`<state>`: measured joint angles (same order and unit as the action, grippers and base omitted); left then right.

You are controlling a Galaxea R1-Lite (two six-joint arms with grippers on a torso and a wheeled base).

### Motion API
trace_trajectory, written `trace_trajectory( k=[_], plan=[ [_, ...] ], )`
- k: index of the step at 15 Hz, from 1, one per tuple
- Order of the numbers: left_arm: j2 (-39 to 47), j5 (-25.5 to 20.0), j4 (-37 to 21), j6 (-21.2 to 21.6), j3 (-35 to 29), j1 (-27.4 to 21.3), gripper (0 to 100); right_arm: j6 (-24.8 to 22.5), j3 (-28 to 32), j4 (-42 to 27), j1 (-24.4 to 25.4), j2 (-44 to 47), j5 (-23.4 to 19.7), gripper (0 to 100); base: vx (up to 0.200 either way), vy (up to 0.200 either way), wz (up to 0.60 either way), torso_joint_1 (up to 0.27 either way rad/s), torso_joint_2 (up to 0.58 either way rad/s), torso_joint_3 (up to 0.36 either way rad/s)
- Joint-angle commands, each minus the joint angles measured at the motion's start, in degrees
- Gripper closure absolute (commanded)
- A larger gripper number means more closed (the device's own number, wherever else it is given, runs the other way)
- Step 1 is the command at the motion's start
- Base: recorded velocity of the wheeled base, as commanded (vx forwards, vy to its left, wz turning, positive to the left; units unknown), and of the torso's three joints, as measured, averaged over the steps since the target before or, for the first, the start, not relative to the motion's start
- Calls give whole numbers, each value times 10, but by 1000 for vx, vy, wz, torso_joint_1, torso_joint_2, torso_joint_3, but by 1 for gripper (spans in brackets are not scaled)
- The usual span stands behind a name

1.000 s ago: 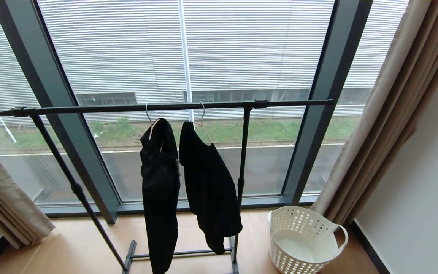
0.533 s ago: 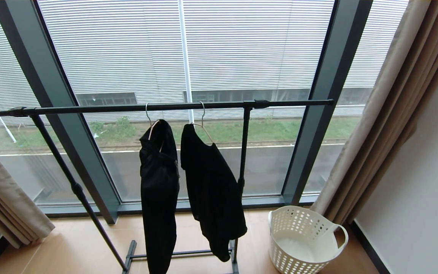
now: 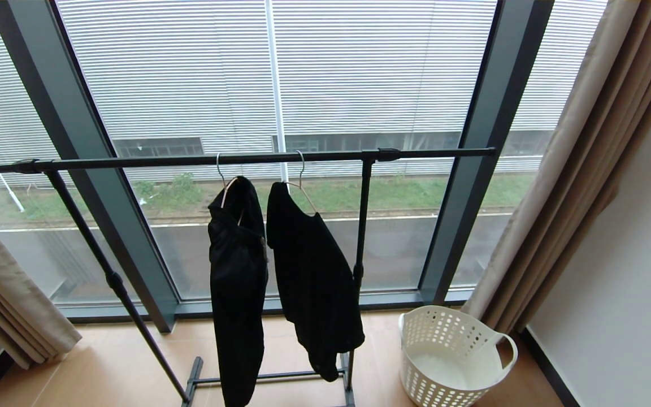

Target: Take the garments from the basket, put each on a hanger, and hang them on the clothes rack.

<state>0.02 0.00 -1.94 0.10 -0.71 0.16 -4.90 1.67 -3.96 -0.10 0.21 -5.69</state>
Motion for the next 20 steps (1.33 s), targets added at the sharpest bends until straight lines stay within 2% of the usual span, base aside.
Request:
trace_trajectory(
  k=[1,20],
  plan=[
    [0,0,0,0,0,0,0,0,0,0,0,0,0,0,0,0,0,0,0,0],
    [0,0,0,0,0,0,0,2,0,0,0,0,1,0,0,0,0,0,0,0]
  ],
)
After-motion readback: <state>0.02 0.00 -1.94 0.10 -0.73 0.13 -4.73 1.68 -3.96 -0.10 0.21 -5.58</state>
